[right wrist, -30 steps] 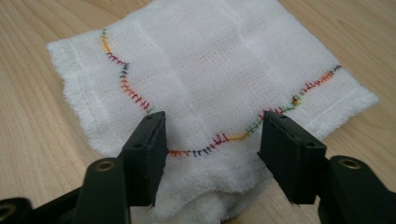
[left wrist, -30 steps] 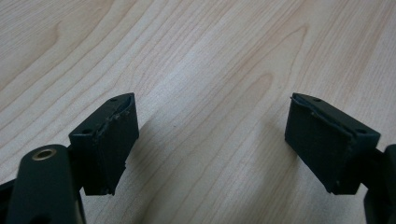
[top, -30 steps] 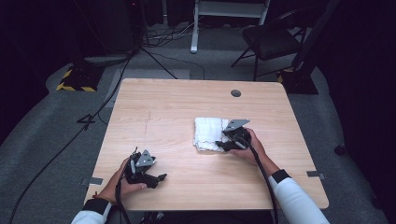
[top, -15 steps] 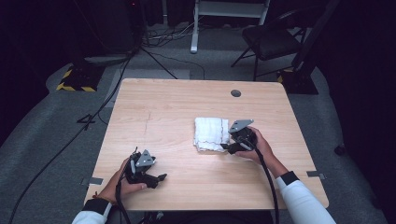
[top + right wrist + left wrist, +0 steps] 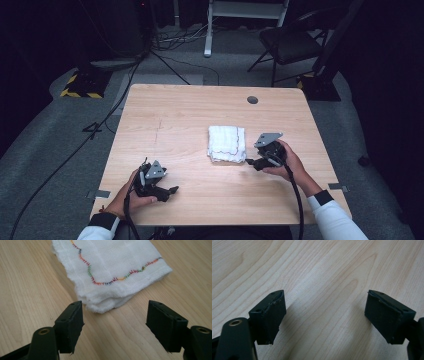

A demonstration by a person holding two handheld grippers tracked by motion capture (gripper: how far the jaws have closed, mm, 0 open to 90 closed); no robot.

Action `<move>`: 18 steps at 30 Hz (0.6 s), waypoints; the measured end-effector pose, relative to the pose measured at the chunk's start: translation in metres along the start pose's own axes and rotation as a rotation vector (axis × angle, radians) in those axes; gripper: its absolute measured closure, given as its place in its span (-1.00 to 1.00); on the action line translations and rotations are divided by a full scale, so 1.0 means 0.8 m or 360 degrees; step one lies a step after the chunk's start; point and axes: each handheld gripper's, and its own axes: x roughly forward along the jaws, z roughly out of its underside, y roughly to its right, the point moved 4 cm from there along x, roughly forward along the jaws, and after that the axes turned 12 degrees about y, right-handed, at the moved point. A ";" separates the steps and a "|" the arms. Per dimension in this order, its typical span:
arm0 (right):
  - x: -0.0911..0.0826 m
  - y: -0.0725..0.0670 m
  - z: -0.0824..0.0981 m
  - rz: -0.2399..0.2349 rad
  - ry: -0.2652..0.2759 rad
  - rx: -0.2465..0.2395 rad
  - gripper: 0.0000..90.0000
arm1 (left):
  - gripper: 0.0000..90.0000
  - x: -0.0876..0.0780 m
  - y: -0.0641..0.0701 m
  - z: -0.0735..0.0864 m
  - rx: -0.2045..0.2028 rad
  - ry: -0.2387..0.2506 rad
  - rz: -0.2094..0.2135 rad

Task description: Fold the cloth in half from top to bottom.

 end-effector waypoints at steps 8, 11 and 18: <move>-0.024 -0.003 0.020 0.0011 -0.0039 -0.0006 -0.34 | -0.61 0.000 0.000 0.000 0.0001 0.0000 0.0000; -0.028 -0.004 0.025 0.0020 -0.0053 -0.0009 -0.35 | -0.61 0.000 0.000 0.000 0.0001 0.0000 0.0000; -0.047 -0.006 0.050 0.0051 -0.0064 -0.0005 -0.34 | -0.61 0.000 0.000 0.000 -0.0003 -0.0001 -0.0009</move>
